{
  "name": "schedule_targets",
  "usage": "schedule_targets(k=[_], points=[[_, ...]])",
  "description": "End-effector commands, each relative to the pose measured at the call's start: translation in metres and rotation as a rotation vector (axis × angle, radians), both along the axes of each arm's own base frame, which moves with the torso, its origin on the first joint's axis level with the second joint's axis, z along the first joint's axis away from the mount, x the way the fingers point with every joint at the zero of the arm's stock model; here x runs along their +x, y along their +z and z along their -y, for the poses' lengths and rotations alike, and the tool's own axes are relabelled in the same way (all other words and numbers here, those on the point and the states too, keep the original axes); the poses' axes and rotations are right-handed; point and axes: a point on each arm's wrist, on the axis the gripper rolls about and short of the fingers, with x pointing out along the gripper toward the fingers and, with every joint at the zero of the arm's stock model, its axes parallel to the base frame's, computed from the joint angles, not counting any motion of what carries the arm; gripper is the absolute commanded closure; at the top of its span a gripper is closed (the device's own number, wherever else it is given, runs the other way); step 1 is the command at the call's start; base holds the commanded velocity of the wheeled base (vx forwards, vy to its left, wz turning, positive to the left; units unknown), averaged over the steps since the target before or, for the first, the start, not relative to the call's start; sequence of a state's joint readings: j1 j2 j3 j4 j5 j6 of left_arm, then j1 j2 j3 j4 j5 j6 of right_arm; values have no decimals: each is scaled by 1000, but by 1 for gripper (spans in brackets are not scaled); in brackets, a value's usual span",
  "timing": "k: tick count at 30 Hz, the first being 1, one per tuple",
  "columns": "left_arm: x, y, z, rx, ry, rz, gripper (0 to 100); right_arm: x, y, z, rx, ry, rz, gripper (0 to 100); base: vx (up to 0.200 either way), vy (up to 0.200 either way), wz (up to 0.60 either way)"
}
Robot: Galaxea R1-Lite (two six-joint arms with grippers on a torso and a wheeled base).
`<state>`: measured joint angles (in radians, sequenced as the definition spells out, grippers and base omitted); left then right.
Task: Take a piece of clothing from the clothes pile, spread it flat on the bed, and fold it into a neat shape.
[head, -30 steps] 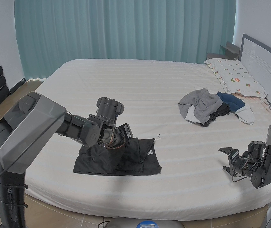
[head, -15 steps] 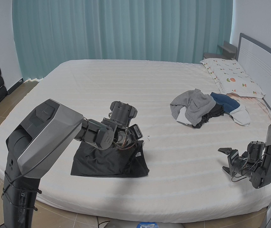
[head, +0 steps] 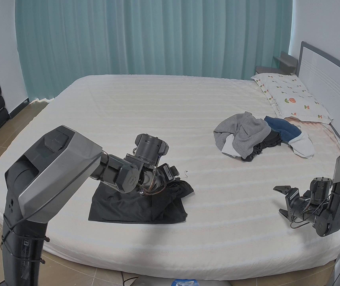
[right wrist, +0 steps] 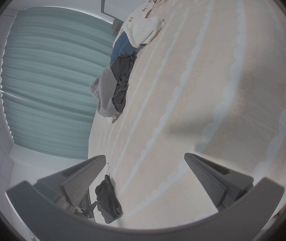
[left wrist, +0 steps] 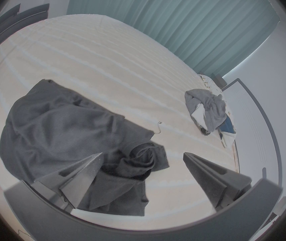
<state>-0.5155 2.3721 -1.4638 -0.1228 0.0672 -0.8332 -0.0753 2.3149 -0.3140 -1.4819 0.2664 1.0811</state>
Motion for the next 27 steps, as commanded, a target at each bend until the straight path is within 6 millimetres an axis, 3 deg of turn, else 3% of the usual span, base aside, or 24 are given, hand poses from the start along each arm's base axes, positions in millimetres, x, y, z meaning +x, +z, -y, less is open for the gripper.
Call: schedule_targets(k=[1,9,17,27], points=[[-9,29,-35,-49,64,2,0,0,0,0,-2,2,-1,0,0,0,0],[-23,32,-75,-138,100,-78,0,0,-1,0,-5,4,-2,0,0,0,0],[-30,8,-110,-259,180,-69,0,3,0,-6,-30,18,8,0,0,200,0],[-19,-1,-143,-346,251,-81,0,16,12,-64,-134,117,39,0,0,200,0]])
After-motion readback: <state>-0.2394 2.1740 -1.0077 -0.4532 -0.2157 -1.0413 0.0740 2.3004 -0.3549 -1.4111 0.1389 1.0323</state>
